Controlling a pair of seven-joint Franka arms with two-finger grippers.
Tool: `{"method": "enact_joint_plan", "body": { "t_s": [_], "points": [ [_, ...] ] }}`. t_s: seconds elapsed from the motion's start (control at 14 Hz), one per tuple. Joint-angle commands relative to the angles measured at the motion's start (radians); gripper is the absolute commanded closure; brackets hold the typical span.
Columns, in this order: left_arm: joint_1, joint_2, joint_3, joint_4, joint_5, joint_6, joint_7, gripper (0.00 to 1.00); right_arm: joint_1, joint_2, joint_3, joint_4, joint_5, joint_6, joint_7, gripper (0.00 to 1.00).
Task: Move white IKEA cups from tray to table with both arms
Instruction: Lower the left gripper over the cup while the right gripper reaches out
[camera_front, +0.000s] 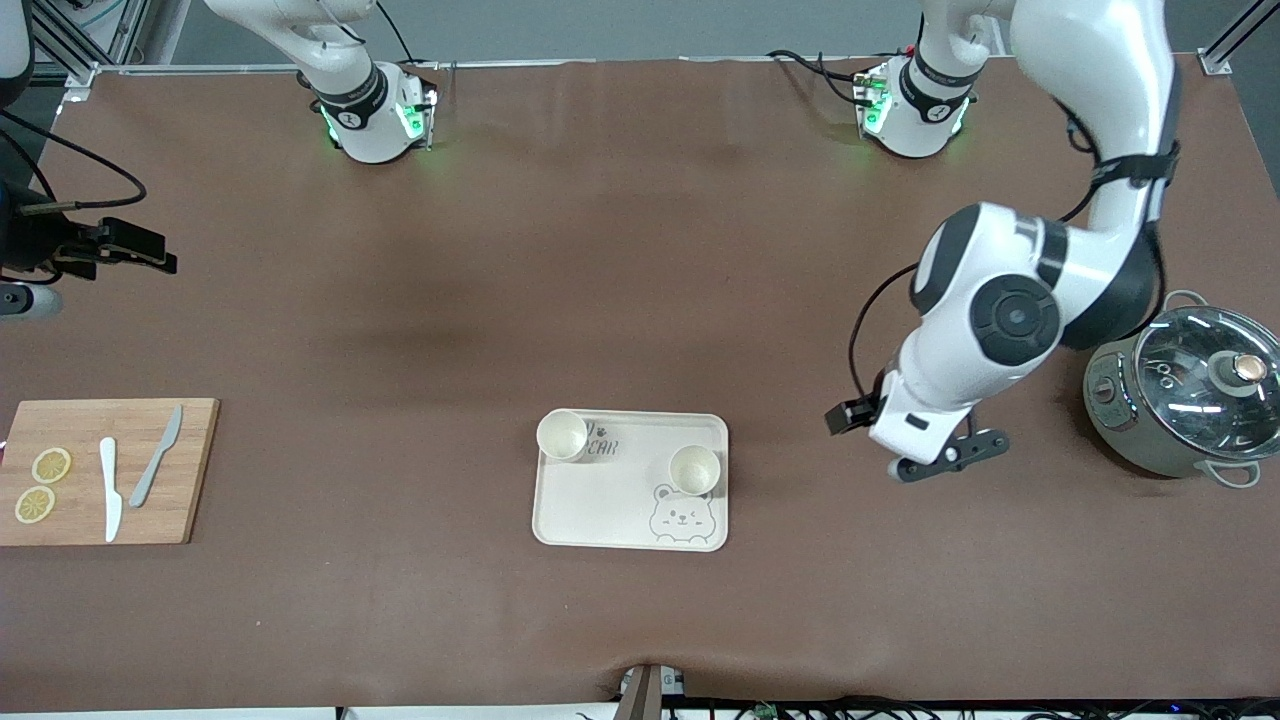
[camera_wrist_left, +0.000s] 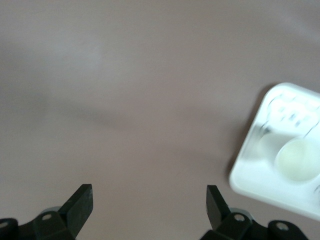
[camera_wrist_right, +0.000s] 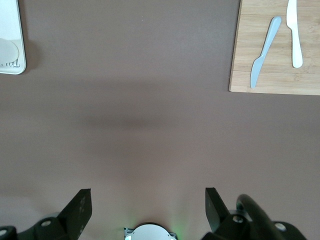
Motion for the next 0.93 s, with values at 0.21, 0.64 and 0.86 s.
{"method": "enact_joint_plan", "body": {
  "t_s": [0.21,0.64,0.86],
  "points": [
    [-0.089,0.191,0.002,0.161,0.000,0.157,-0.174,0.00,-0.041,0.048,0.012,0.026,-0.005,0.005,-0.012,0.00],
    [-0.166,0.268,0.002,0.180,-0.005,0.324,-0.257,0.07,-0.073,0.140,0.010,0.077,-0.024,0.022,-0.018,0.00],
    [-0.183,0.303,0.002,0.177,-0.021,0.328,-0.256,0.23,-0.093,0.215,0.011,0.080,-0.018,0.039,-0.018,0.00]
  ]
}}
